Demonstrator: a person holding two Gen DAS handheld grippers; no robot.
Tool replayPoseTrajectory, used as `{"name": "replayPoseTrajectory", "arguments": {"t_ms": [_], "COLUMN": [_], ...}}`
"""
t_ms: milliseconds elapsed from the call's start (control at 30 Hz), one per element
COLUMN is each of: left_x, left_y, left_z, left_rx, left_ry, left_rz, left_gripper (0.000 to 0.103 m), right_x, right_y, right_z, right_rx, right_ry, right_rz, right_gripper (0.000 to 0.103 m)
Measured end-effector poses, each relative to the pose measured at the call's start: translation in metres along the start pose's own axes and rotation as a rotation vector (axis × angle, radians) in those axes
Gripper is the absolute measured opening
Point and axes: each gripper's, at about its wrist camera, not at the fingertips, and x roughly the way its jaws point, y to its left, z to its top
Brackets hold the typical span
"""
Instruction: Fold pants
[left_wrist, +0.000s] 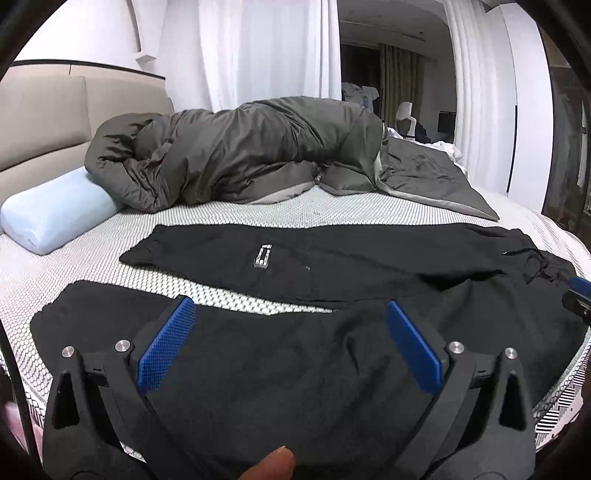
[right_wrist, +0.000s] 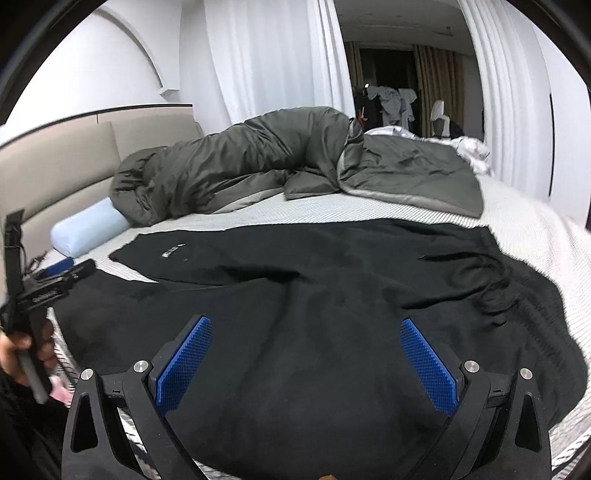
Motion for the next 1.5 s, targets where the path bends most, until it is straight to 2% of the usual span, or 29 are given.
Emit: {"name": "replayPoseTrajectory", "arguments": {"t_ms": [167, 300, 400, 533, 800, 867, 933, 1067, 1167, 1200, 1267, 1300, 1333, 1433, 1500], "left_x": [-0.023, -0.037, -0.041, -0.044, -0.071, -0.07, -0.064, -0.043, -0.032, -0.028, -0.023, -0.022, -0.021, -0.019, -0.016], "left_y": [0.028, 0.06, 0.085, 0.113, 0.161, 0.171, 0.179, 0.191, 0.197, 0.197, 0.198, 0.198, 0.2, 0.208, 0.218], "left_z": [0.007, 0.013, 0.013, 0.008, 0.011, 0.011, 0.01, -0.003, -0.013, -0.015, -0.019, -0.021, -0.022, -0.027, -0.033], "left_rx": [-0.067, -0.109, -0.116, -0.169, -0.25, -0.272, -0.293, -0.357, -0.382, -0.379, -0.374, -0.375, -0.375, -0.376, -0.401], "left_ry": [0.001, -0.013, -0.001, 0.063, 0.063, 0.06, 0.062, 0.088, 0.114, 0.117, 0.129, 0.133, 0.136, 0.147, 0.166], "left_rz": [0.007, 0.032, 0.062, 0.067, 0.147, 0.151, 0.156, 0.151, 0.14, 0.146, 0.159, 0.16, 0.166, 0.211, 0.229], "left_gripper": [0.102, 0.102, 0.102, 0.102, 0.102, 0.102, 0.102, 0.102, 0.102, 0.102, 0.102, 0.102, 0.102, 0.102, 0.102], "right_x": [-0.01, -0.025, -0.036, -0.048, -0.078, -0.083, -0.081, -0.067, -0.048, -0.043, -0.034, -0.034, -0.036, -0.058, -0.06], "right_y": [-0.011, -0.038, -0.073, -0.119, -0.192, -0.208, -0.22, -0.232, -0.238, -0.238, -0.238, -0.238, -0.237, -0.235, -0.243], "right_z": [0.005, 0.011, 0.015, 0.011, -0.01, -0.018, -0.03, -0.048, -0.059, -0.06, -0.057, -0.052, -0.047, -0.04, -0.049], "right_rx": [-0.045, -0.057, 0.034, 0.191, 0.366, 0.404, 0.448, 0.511, 0.602, 0.622, 0.64, 0.637, 0.634, 0.555, 0.556], "right_ry": [0.035, 0.054, 0.087, 0.109, 0.102, 0.121, 0.156, 0.195, 0.221, 0.227, 0.24, 0.232, 0.212, 0.129, 0.153], "right_rz": [-0.051, -0.093, -0.089, -0.087, -0.147, -0.157, -0.161, -0.114, -0.024, -0.006, -0.022, -0.02, -0.015, -0.094, -0.172], "right_gripper": [0.103, 0.103, 0.103, 0.103, 0.101, 0.099, 0.093, 0.092, 0.082, 0.073, 0.051, 0.039, 0.032, 0.026, 0.026]}}
